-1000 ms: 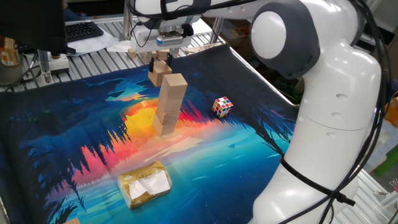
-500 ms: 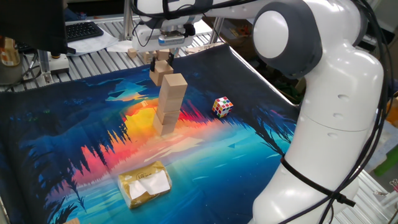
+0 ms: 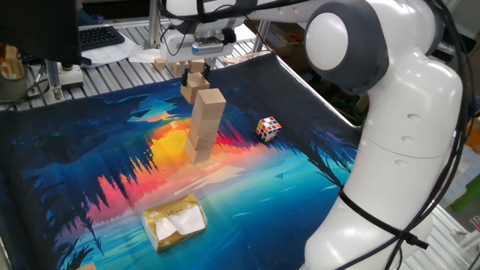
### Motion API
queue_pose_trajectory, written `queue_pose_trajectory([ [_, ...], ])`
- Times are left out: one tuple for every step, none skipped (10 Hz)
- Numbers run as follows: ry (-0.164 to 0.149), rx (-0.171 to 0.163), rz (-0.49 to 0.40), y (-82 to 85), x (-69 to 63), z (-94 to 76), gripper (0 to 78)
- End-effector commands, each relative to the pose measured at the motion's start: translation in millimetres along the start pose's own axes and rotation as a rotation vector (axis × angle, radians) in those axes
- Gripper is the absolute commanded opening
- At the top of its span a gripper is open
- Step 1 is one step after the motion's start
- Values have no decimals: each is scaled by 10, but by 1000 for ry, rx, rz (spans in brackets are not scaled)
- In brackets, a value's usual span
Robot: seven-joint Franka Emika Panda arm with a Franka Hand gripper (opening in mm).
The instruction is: Stack the blocks in a vertical line of five
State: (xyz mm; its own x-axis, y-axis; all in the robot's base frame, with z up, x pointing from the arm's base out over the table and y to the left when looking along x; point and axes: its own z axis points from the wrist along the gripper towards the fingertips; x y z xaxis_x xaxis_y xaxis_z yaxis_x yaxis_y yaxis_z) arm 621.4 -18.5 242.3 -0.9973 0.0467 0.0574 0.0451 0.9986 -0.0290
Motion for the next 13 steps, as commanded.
queue_pose_trajectory([
  [-2,-4,-2,-10,-19,-41,11],
  [0,-10,-5,-10,-19,-41,11],
  [10,-25,-8,-10,-19,-41,11],
  [11,-36,-7,-10,-19,-41,11],
  [7,-35,-4,-10,-19,-41,11],
  [0,-36,-5,-10,-19,-41,11],
  [-13,-45,-7,-10,-19,-41,11],
  [-27,-42,-12,-10,-19,-41,11],
  [-44,-41,-10,-10,-19,-41,11],
  [-52,-32,-10,-10,-19,-41,11],
  [-73,-31,-7,-10,-19,-41,11],
  [-91,-31,-2,-10,-19,-41,11],
  [-98,-31,-4,-10,-19,-41,11],
])
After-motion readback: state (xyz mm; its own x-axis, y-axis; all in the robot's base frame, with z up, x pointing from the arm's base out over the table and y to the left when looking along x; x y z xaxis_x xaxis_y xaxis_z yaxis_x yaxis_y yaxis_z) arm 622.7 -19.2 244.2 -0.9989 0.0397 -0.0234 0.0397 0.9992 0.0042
